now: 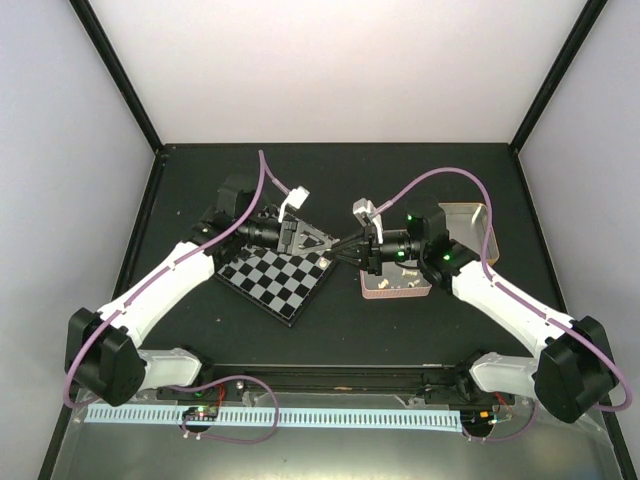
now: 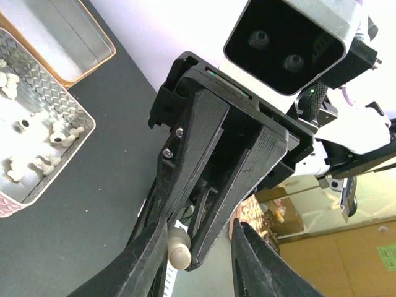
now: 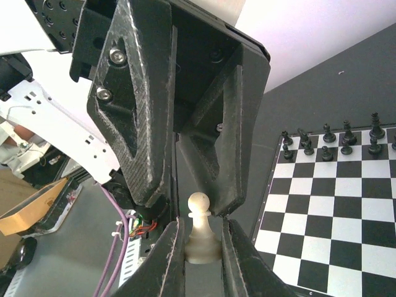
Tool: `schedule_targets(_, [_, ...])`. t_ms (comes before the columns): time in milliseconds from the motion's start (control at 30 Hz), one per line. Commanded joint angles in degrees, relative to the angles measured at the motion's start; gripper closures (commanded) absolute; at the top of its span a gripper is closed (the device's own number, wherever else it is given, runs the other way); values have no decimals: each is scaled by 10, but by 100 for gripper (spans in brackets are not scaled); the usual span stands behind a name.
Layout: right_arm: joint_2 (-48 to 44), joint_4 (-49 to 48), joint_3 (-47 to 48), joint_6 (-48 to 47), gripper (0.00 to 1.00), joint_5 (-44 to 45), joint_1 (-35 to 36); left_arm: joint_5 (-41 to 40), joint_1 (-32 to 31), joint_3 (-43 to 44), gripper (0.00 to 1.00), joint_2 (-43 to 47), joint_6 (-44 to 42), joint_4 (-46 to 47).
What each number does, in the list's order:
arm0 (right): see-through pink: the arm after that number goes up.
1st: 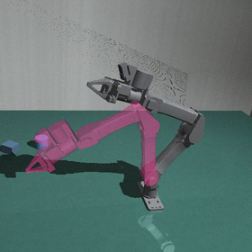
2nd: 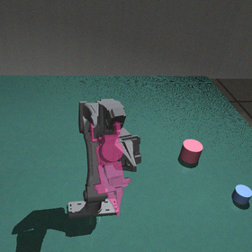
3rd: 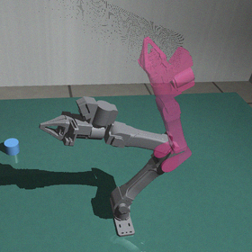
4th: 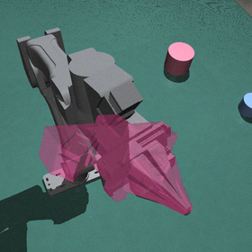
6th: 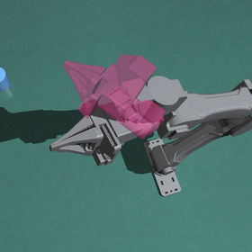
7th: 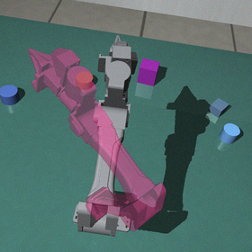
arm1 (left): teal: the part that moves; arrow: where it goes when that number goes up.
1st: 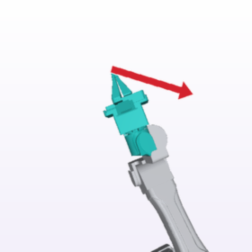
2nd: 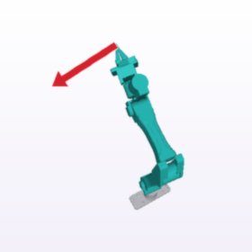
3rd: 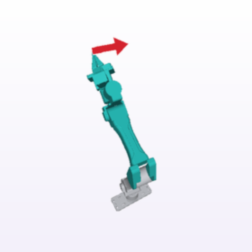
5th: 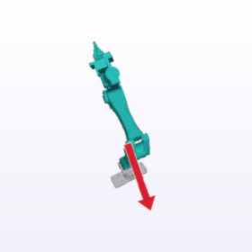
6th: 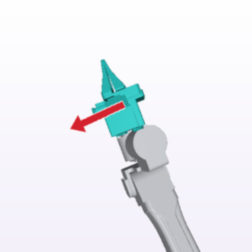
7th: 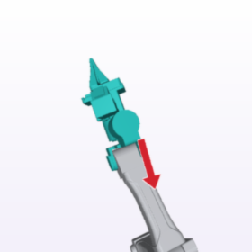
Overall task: Set up the chess pieces on the board
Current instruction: Place the chess piece on the chessboard.
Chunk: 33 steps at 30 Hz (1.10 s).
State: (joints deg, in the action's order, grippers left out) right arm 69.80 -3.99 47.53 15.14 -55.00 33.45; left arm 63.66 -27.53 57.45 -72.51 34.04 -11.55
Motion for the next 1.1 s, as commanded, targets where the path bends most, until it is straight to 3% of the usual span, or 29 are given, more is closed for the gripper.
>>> schedule_targets(0, [-2, -6, 13, -12, 90, 10, 4, 26, -7, -6, 71, -5, -18, 0])
schedule_targets(400, [7, -7, 18, 0, 90, 30, 4, 19, -15, -4, 91, -23, -36, -9])
schedule_targets(733, [18, -11, 20, 10, 90, 49, 4, -6, -17, -2, 80, -32, -56, -40])
schedule_targets(1067, [27, -2, 23, 8, 90, 72, 4, -24, -17, 6, 98, -41, -67, -62])
